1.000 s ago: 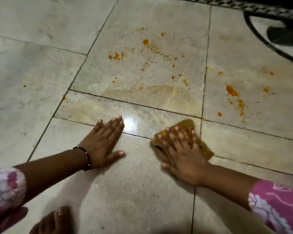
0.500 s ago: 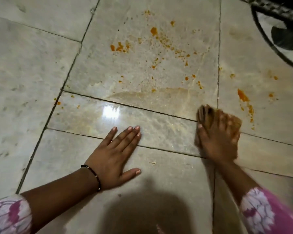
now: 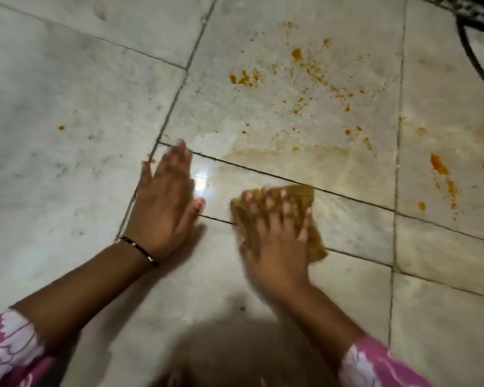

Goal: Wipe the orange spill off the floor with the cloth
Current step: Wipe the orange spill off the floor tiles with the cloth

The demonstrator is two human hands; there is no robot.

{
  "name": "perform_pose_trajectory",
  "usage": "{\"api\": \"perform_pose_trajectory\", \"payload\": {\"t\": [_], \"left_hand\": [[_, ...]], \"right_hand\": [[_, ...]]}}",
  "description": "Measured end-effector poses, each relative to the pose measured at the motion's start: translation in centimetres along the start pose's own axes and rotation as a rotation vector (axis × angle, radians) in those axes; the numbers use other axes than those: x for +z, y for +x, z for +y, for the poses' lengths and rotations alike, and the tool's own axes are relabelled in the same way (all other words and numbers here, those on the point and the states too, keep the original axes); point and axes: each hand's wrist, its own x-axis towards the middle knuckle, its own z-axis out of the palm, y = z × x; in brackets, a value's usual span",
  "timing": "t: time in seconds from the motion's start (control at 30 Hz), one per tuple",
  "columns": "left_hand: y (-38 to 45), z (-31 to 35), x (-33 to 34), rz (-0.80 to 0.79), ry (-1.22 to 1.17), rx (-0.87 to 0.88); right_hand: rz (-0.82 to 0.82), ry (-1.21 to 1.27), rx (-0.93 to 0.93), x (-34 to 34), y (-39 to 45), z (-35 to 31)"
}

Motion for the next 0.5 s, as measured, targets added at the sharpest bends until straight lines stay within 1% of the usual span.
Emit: {"api": "perform_pose_trajectory", "payload": {"t": [0.07, 0.13, 0.17, 0.23, 0.3, 0.37, 0.43, 0.5], "left_hand": [[-1.1, -3.1, -1.7, 0.072, -0.04, -0.192], [-3.0, -4.7, -2.2, 0.092, -0.133, -0.362], [-4.0, -5.0, -2.2, 0.1, -0.161, -0.411], [-5.7, -5.2, -2.0, 0.08, -0.126, -0.438], [-6.7, -5.2, -1.6, 0.01, 0.003, -0.389], [-7.0, -5.1, -1.4, -0.037, 0.111, -0.341], [-6.8, -5.1, -1.4, -0.055, 0.159, -0.354], [-6.6, -5.1, -1.3, -0.061, 0.183, -0.37]], "right_hand": [[-0.028, 0.031, -0.206, 1.0, -2.2, -4.6], [-0.064, 0.022, -0.425, 1.3, -0.5, -7.7], [-0.058, 0.005, -0.496, 1.3, 1.7, -8.6], [-0.012, -0.029, -0.557, 0.6, 7.2, -9.4], [0.003, -0.047, -0.481, -0.3, 12.0, -8.3], [-0.009, -0.022, -0.342, -1.3, 14.3, -5.6], [0.011, -0.009, -0.22, -1.5, 13.6, -3.0], [0.077, -0.066, -0.188, -0.9, 10.6, -2.4]]}}
